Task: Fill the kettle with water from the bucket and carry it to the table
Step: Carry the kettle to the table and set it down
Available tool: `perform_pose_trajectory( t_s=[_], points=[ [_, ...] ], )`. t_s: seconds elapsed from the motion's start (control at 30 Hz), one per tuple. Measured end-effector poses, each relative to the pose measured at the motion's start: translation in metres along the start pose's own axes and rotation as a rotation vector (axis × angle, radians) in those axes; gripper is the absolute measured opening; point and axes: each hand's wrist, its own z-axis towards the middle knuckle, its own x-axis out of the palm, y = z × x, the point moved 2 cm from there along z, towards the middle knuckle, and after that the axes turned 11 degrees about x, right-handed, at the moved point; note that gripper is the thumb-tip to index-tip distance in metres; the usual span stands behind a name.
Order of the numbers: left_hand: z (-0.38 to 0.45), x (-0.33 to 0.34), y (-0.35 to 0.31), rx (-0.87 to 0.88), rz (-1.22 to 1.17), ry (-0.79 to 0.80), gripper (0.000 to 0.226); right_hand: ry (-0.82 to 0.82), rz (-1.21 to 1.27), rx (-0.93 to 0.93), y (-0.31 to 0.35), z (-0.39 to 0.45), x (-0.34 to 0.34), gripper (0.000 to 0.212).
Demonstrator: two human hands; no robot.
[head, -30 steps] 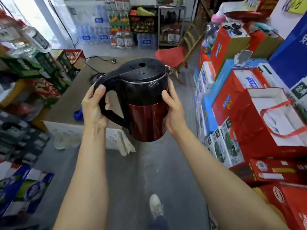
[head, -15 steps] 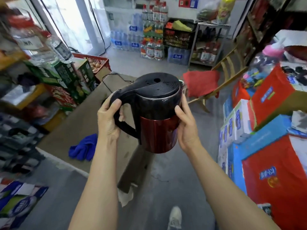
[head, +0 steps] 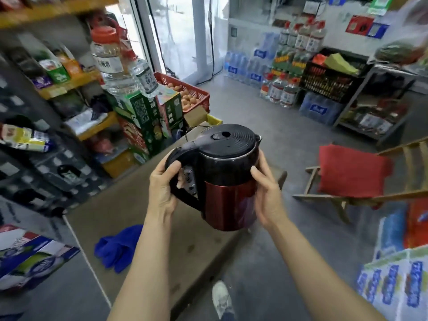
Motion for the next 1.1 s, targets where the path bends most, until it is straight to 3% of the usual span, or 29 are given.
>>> perform_pose_trajectory(
  t_s=[0.3, 0.5, 0.57, 0.67, 0.73, 0.93, 1.1],
  points=[
    [0.083, -0.034, 0.020, 0.060, 0.046, -0.236, 0.075, 0.180, -0.027, 0.194, -0.020, 0.148, 0.006, 0.063],
    [0.104, -0.066, 0.041, 0.153, 0.080, -0.386, 0.084, 0.298, -0.034, 0.325, -0.040, 0.220, 0.016, 0.074],
    [0.106, -0.075, 0.052, 0.170, 0.112, -0.444, 0.077, 0.354, -0.130, 0.336, -0.046, 0.243, 0.023, 0.075],
    [0.104, -0.093, 0.066, 0.267, 0.147, -0.510, 0.029, 0.428, -0.294, 0.353, -0.058, 0.268, 0.026, 0.075],
    [0.105, -0.104, 0.070, 0.326, 0.129, -0.510, 0.019, 0.491, -0.346, 0.355, -0.065, 0.279, 0.028, 0.071],
    [0.116, -0.125, 0.068, 0.355, 0.155, -0.474, 0.046, 0.489, -0.302, 0.341, -0.089, 0.282, 0.037, 0.071],
    [0.117, -0.141, 0.068, 0.331, 0.184, -0.466, 0.044, 0.477, -0.253, 0.296, -0.098, 0.275, 0.037, 0.062]
  ],
)
